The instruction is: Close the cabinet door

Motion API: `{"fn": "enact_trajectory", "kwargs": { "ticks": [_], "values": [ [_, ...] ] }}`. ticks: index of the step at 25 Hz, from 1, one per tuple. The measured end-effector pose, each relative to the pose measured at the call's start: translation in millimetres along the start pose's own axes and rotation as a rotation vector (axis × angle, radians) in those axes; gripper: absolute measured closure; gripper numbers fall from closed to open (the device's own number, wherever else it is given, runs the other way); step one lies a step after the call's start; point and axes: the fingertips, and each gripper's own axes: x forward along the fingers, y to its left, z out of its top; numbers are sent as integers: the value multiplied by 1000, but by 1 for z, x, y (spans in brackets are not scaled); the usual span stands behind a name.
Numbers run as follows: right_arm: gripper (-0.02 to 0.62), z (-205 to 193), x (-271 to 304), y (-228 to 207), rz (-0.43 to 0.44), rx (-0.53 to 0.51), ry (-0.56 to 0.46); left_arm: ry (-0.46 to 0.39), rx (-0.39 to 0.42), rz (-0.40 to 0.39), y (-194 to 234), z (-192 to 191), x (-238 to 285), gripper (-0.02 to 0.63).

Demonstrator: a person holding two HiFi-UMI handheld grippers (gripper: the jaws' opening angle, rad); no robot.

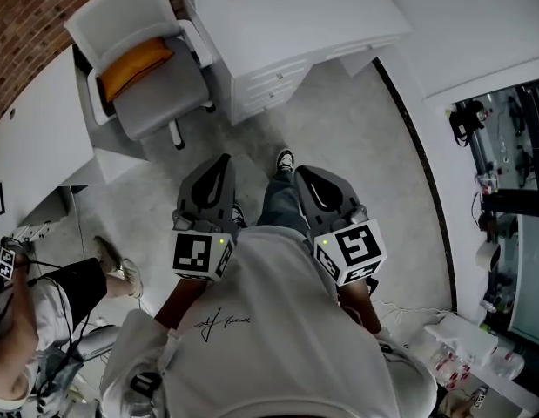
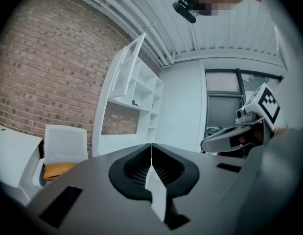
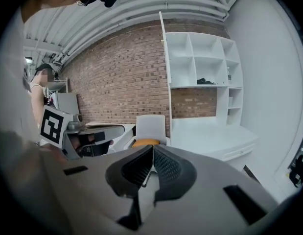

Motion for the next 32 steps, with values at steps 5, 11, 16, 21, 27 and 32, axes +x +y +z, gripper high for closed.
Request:
{"fn": "enact_trajectory", "kwargs": {
  "ticks": [5,11,16,21,27,32],
  "values": [
    [569,24,48,-35,95,-38,-14,-25,-15,93,22,11,41,589],
    [569,61,109,-88,212,-75,-28,-67,-11,245,57,32,102,589],
    [569,89,150,-133,343,-103,-11,-70,-40,380,74,44,157,589],
    [569,105,181,-182,431,-118,11,-71,-18,449,73,59,209,589],
    [569,138,204,-195,470,-132,-34,-71,-19,498,86,73,227,589],
    [569,178,218,-171,440,-158,-126,-110,7,476,103,86,232,589]
  ]
}}
